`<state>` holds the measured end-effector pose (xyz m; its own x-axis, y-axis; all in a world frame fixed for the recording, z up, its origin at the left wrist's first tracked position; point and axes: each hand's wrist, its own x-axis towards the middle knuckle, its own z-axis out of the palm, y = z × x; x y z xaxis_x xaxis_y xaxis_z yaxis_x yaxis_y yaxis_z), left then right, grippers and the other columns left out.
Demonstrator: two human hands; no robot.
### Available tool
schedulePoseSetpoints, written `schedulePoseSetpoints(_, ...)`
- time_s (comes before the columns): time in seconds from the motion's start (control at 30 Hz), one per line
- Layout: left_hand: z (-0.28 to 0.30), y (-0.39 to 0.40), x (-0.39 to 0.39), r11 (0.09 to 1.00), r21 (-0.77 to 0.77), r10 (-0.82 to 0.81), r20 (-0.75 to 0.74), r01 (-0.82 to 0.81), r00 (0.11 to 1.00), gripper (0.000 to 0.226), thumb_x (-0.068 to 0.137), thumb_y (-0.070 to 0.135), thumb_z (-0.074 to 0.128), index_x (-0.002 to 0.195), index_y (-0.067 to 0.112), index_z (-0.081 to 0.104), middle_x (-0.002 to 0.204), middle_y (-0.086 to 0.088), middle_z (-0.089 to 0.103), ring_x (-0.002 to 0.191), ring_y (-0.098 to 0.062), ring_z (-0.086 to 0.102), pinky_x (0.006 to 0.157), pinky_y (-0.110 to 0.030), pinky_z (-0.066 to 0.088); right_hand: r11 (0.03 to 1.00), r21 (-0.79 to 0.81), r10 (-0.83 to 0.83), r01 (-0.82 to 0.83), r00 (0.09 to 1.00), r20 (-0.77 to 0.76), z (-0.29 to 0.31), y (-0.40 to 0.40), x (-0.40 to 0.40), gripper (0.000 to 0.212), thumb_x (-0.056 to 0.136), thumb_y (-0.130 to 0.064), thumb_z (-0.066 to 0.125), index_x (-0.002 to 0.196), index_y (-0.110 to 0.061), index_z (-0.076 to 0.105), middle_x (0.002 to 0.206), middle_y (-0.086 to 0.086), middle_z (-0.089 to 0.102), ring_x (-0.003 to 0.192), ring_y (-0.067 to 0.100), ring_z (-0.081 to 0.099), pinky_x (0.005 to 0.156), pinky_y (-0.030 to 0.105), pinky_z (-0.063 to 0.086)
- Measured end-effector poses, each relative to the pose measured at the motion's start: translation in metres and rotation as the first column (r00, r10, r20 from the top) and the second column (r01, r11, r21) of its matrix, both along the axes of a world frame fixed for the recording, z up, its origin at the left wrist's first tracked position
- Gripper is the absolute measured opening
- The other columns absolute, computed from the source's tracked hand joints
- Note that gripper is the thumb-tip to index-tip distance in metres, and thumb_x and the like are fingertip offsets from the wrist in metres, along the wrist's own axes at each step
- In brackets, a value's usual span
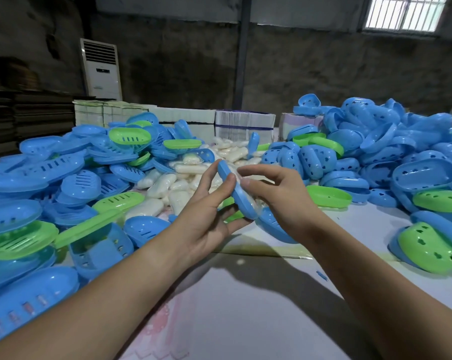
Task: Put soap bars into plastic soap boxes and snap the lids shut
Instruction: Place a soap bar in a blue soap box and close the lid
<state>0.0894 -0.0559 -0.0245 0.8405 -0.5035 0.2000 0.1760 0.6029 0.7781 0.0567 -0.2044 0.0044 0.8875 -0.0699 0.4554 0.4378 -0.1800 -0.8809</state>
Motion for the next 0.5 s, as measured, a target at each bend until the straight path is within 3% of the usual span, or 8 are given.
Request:
schedulePoseSetpoints(0.17, 0.002, 0.0, -0.001, 0.998, -0.062, -0.021, -0.024, 0.02, 0.999, 0.068, 0.077, 0.03, 0.071, 0.141, 0.038, 0.052, 0.11, -0.004, 0.078, 0.102, -0.028, 0.074, 0.088, -0.054, 0.059, 0.995, 0.054, 0.088, -0.087, 0.996, -0.008, 0.0, -0.008, 0.005, 0.022, 0.084, -0.001, 0.071, 0.099, -0.015, 0.078, 0.108, 0.008, 0.075, 0.099, 0.024, 0.07, 0.09, 0.037, 0.054)
schedulePoseSetpoints(0.3, -0.001, -0.002, -0.001, 0.99, -0.133, -0.05, -0.099, 0.037, 0.994, 0.042, 0.076, 0.029, 0.072, 0.117, 0.034, 0.066, 0.105, -0.006, 0.078, 0.099, -0.033, 0.075, 0.086, -0.059, 0.057, 0.999, 0.028, 0.033, -0.034, 0.999, 0.037, -0.003, -0.004, 0.006, 0.021, 0.083, 0.0, 0.073, 0.099, -0.013, 0.077, 0.099, 0.004, 0.077, 0.093, 0.017, 0.073, 0.078, 0.021, 0.055)
schedulePoseSetpoints(0.37, -0.001, -0.004, -0.001, 0.986, -0.165, -0.062, -0.142, 0.039, 0.988, 0.041, 0.074, 0.03, 0.073, 0.114, 0.031, 0.067, 0.106, -0.008, 0.078, 0.097, -0.037, 0.075, 0.082, -0.061, 0.057, 0.997, 0.078, 0.001, -0.005, 0.999, 0.044, -0.002, -0.005, 0.007, 0.02, 0.083, -0.001, 0.073, 0.095, -0.016, 0.078, 0.094, 0.002, 0.077, 0.088, 0.014, 0.072, 0.075, 0.018, 0.053)
schedulePoseSetpoints(0.43, 0.002, -0.006, -0.002, 0.981, -0.19, -0.068, -0.204, 0.028, 0.977, 0.056, 0.072, 0.033, 0.075, 0.127, 0.03, 0.064, 0.112, -0.011, 0.077, 0.1, -0.041, 0.074, 0.078, -0.06, 0.06, 0.987, 0.132, -0.096, 0.09, 0.995, 0.035, -0.003, -0.009, 0.013, 0.019, 0.084, -0.005, 0.072, 0.09, -0.021, 0.077, 0.089, -0.003, 0.077, 0.082, 0.007, 0.069, 0.07, 0.016, 0.051)
schedulePoseSetpoints(0.5, 0.005, -0.007, -0.002, 0.98, -0.2, -0.069, -0.277, 0.013, 0.958, 0.065, 0.071, 0.037, 0.075, 0.134, 0.028, 0.061, 0.116, -0.014, 0.076, 0.102, -0.044, 0.073, 0.072, -0.057, 0.062, 0.939, 0.177, -0.291, 0.294, 0.956, -0.042, -0.007, -0.019, 0.022, 0.021, 0.085, -0.006, 0.068, 0.09, -0.024, 0.076, 0.086, -0.007, 0.073, 0.077, 0.005, 0.064, 0.065, 0.017, 0.047)
